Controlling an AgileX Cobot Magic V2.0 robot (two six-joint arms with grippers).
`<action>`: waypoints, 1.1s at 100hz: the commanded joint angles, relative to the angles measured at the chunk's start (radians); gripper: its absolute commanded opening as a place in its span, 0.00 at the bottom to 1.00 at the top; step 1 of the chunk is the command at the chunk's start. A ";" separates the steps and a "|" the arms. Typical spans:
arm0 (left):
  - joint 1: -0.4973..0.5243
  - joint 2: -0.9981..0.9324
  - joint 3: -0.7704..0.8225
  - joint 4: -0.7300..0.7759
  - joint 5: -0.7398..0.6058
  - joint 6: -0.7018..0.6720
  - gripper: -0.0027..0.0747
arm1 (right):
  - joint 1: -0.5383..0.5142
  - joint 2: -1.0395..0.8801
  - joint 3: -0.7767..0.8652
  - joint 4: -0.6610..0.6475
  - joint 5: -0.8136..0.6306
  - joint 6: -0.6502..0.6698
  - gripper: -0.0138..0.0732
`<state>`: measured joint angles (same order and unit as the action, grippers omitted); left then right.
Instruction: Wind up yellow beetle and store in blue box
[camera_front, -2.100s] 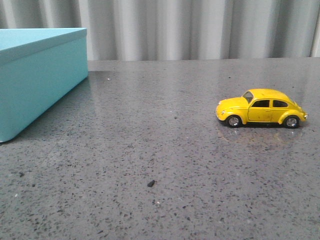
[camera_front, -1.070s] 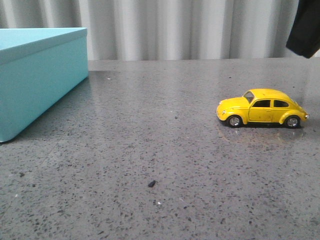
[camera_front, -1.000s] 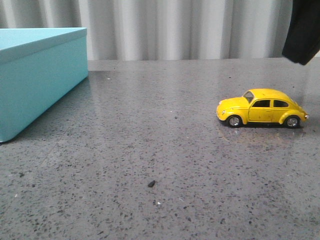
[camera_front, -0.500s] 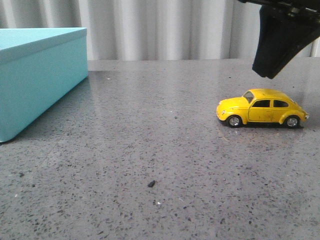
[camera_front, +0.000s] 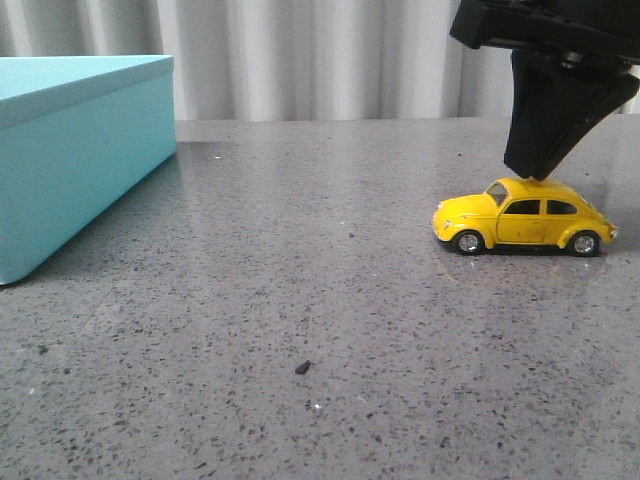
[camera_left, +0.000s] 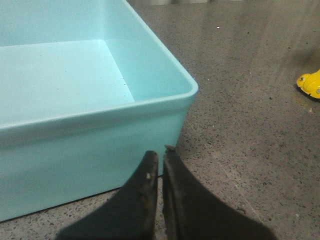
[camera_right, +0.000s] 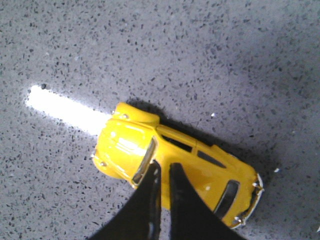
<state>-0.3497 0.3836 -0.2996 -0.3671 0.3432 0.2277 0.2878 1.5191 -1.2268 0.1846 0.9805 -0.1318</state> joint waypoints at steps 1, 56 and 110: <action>-0.008 0.013 -0.038 -0.010 -0.065 0.001 0.01 | 0.001 -0.022 -0.033 -0.007 -0.030 0.001 0.11; -0.008 0.013 -0.038 -0.010 -0.065 0.001 0.01 | 0.001 0.026 -0.033 -0.044 0.017 0.003 0.11; -0.008 0.013 -0.038 -0.010 -0.065 0.001 0.01 | -0.001 0.026 -0.033 -0.120 0.066 0.047 0.11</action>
<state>-0.3497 0.3836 -0.2996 -0.3671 0.3432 0.2284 0.2878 1.5595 -1.2494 0.1260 0.9853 -0.1151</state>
